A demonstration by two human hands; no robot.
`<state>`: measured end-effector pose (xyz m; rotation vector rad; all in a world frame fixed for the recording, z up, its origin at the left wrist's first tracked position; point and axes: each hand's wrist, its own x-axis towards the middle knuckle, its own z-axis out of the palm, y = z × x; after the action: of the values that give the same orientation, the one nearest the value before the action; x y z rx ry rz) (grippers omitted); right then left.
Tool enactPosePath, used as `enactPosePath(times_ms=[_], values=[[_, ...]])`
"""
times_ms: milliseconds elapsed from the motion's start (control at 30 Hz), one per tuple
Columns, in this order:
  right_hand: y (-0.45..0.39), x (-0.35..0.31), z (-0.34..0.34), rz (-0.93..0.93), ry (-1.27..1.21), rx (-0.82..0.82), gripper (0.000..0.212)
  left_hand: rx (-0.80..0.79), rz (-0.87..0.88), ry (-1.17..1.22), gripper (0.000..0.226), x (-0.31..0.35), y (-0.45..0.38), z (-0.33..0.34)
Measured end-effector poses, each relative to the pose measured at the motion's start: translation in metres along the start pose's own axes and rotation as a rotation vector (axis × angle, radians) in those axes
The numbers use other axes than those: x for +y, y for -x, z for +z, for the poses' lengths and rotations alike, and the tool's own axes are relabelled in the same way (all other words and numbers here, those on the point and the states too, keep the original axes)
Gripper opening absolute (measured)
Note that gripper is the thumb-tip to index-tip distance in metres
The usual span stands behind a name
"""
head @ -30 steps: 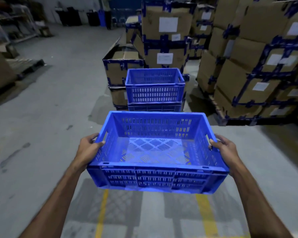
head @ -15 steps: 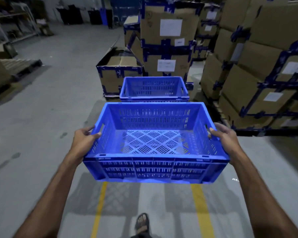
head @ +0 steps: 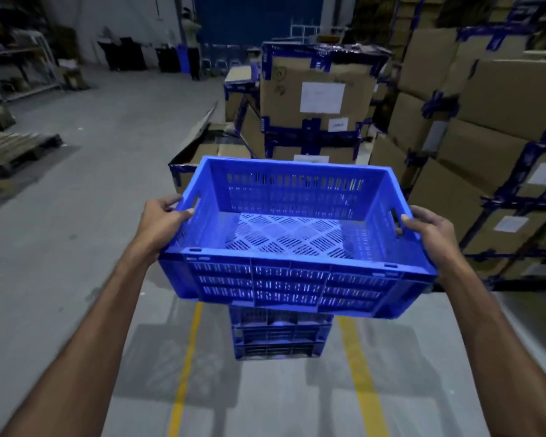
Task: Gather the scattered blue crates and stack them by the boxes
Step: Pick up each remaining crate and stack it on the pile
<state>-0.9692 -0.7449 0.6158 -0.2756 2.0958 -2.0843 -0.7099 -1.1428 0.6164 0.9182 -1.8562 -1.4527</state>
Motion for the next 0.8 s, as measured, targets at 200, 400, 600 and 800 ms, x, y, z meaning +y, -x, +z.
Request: enactPosePath(times_ms=[200,400,600,800], values=[[-0.066,0.001,0.027,-0.014,0.010,-0.019,0.022,0.009,-0.046,-0.023,0.070,-0.003,-0.074,0.010],[-0.127,0.019,0.044,-0.009,0.029,-0.014,0.031,0.039,-0.054,-0.055,0.059,-0.004,-0.122,0.038],[-0.195,0.031,0.065,0.030,-0.009,-0.032,0.043,0.049,-0.044,-0.132,0.050,0.006,-0.164,0.073],[-0.254,0.038,0.081,0.038,0.053,-0.070,0.033,0.057,-0.054,-0.167,0.043,-0.004,-0.204,0.096]])
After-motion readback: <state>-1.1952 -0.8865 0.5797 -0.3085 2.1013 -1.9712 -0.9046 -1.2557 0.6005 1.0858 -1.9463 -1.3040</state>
